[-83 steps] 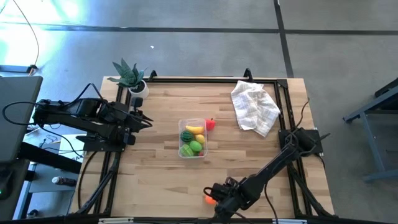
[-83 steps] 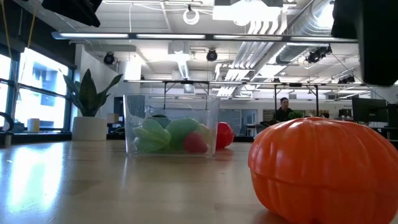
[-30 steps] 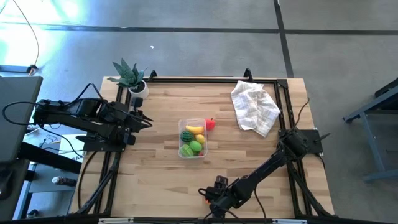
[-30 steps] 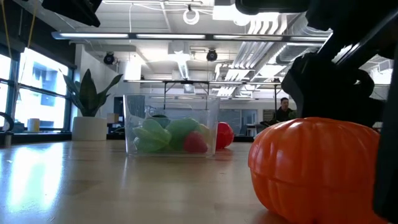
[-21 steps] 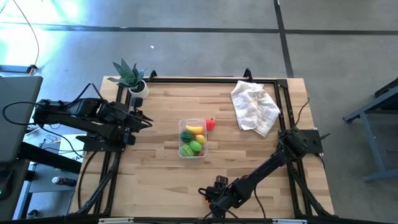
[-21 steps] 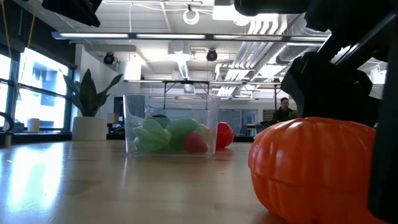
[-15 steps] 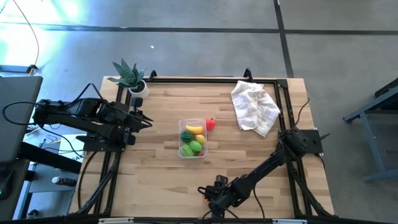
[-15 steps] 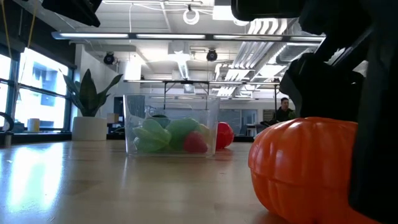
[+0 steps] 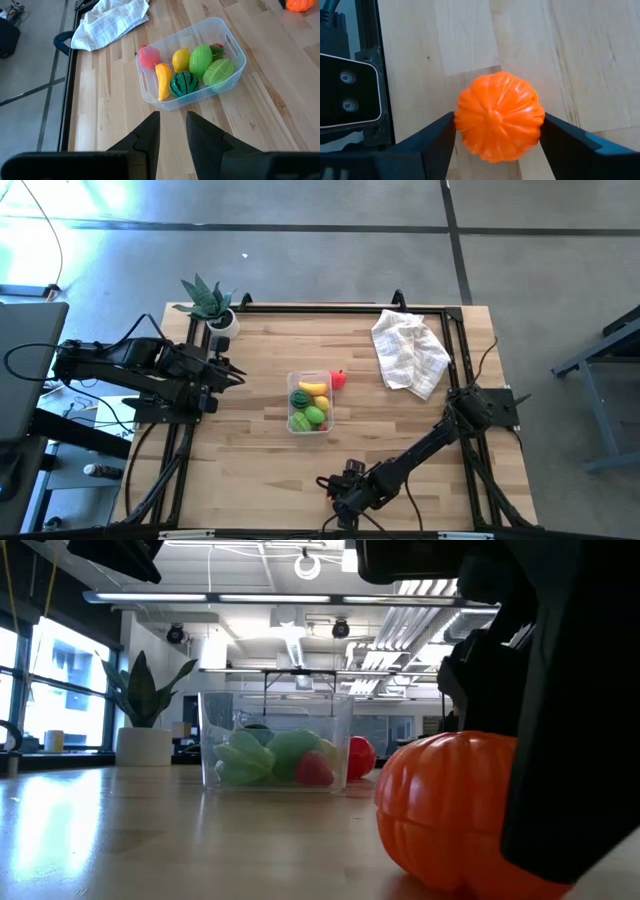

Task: Pick and placing Produce into tupperware
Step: Put the tangerine into the bin

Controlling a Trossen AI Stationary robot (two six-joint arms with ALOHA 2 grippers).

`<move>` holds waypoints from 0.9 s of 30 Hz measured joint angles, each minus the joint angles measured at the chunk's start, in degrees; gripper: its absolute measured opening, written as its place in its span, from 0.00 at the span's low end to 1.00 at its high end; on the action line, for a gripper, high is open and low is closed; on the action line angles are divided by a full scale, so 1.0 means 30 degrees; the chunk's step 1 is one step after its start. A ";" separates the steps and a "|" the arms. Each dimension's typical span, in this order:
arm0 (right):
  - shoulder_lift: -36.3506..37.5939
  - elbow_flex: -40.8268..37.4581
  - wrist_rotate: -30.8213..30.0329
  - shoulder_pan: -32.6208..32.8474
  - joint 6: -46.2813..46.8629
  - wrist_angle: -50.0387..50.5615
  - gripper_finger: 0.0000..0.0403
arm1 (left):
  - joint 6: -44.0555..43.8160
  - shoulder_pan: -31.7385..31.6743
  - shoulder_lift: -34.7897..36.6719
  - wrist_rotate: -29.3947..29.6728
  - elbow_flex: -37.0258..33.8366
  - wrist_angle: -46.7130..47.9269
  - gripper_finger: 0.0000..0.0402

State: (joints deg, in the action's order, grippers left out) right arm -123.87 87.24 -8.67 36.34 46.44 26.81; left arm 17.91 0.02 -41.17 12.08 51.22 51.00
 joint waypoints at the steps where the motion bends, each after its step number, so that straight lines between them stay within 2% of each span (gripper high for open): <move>1: 0.0000 0.0000 -0.0014 0.0007 0.0000 -0.0007 0.63 | 0.0000 0.0001 0.0000 0.0003 0.0000 0.0000 0.21; 8: 0.0000 0.0000 -0.0022 0.0000 0.0000 -0.0022 0.58 | 0.0000 0.0003 0.0000 0.0004 0.0000 0.0000 0.21; 27: 0.0007 0.0173 0.0395 -0.0007 -0.0233 -0.0360 0.59 | 0.0000 0.0004 0.0000 0.0000 0.0000 0.0000 0.21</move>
State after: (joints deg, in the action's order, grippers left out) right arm -123.85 87.76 -7.48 36.32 45.74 25.73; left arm 17.91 0.03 -41.17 12.08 51.22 51.00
